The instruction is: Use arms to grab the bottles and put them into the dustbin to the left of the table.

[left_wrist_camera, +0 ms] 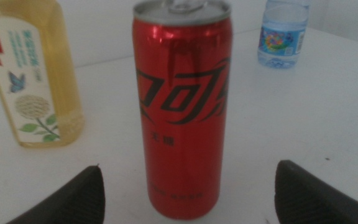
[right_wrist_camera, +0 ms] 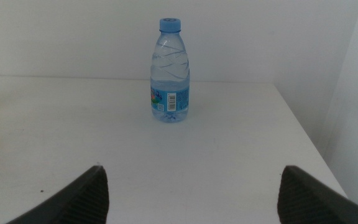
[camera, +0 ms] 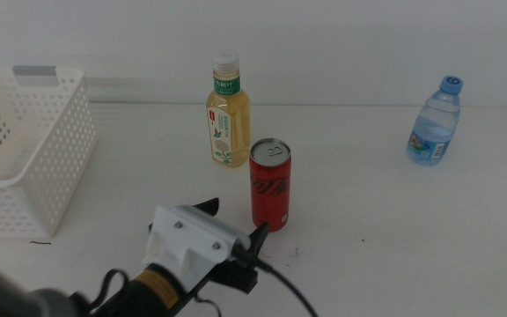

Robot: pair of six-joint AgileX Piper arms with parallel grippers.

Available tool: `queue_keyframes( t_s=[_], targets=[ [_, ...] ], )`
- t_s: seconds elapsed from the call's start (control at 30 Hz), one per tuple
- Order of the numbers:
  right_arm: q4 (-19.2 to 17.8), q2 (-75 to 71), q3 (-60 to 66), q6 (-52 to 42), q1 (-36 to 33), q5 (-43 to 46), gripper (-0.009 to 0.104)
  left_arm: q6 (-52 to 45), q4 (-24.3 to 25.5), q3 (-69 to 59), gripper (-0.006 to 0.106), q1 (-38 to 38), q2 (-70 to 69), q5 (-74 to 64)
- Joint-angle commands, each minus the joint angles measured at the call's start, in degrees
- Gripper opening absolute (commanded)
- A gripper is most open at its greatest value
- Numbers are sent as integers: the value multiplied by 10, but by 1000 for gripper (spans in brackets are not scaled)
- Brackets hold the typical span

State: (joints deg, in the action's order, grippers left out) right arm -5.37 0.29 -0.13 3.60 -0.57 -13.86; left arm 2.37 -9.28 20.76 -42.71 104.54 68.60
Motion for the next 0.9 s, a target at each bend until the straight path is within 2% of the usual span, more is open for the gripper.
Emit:
queue_keyframes(
  t_s=[0.0,0.13,0.23,0.6,0.87],
  targets=[
    [-3,-3,1,-4,5,6,92,26,20,30,94,12,34,14],
    [-3,-3,1,-4,5,6,92,40,59,79,94,32,75,14],
    [-3,-3,1,-4,5,6,92,44,69,117,94,39,101,7],
    [-3,-3,1,-4,5,6,92,42,51,248,94,39,183,-25],
    [-3,-3,1,-4,5,6,92,39,36,262,90,39,192,-35]
  ],
)
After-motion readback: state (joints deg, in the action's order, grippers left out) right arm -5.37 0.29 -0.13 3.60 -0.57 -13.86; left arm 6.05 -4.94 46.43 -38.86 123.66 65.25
